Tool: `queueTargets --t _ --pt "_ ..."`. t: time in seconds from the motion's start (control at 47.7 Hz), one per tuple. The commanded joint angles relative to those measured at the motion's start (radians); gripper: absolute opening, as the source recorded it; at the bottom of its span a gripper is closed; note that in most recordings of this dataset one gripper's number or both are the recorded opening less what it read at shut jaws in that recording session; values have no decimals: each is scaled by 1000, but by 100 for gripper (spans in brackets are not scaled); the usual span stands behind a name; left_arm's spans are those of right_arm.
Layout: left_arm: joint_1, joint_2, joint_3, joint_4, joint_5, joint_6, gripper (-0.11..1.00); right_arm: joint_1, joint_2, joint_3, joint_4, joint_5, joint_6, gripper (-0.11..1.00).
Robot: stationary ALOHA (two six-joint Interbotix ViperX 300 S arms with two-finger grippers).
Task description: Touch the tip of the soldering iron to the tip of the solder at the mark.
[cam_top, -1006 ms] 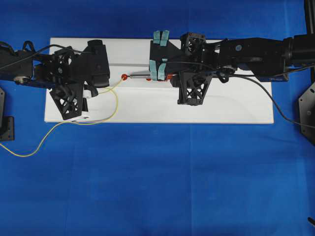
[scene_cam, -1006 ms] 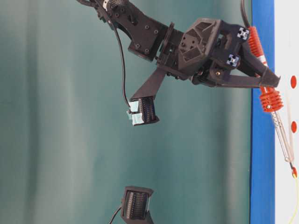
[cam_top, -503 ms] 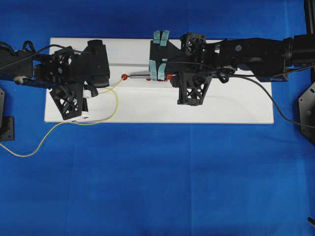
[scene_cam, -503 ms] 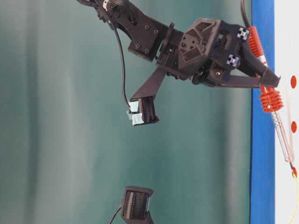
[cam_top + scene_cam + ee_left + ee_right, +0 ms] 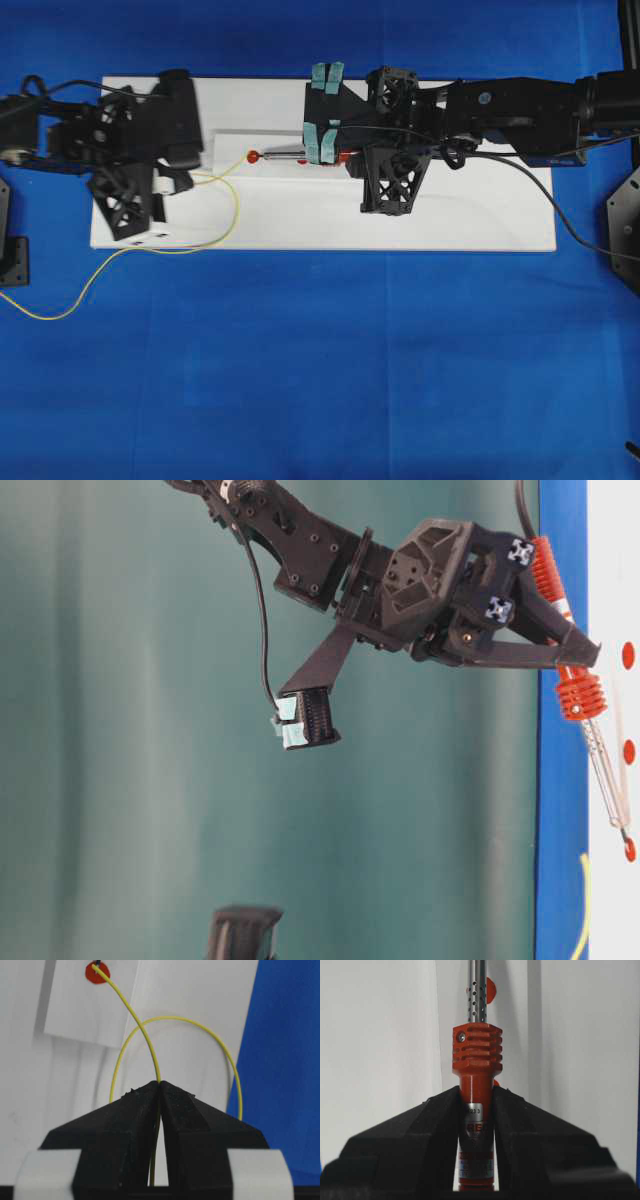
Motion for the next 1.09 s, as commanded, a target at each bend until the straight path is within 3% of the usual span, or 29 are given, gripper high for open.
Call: queueTargets --t 0.0,0.21,0.629,1.069 --pt "0 -58 8 2 -3 -3 2 2 -12 -20 -3 -3 2 6" --pt "0 -178 61 2 -6 -3 2 2 -12 -20 -2 -3 2 6" --pt "2 -196 77 3 -6 -21 2 2 -57 -5 -3 2 3 6" --pt "0 -204 83 2 -6 -26 2 -6 -295 176 -9 8 20 6"
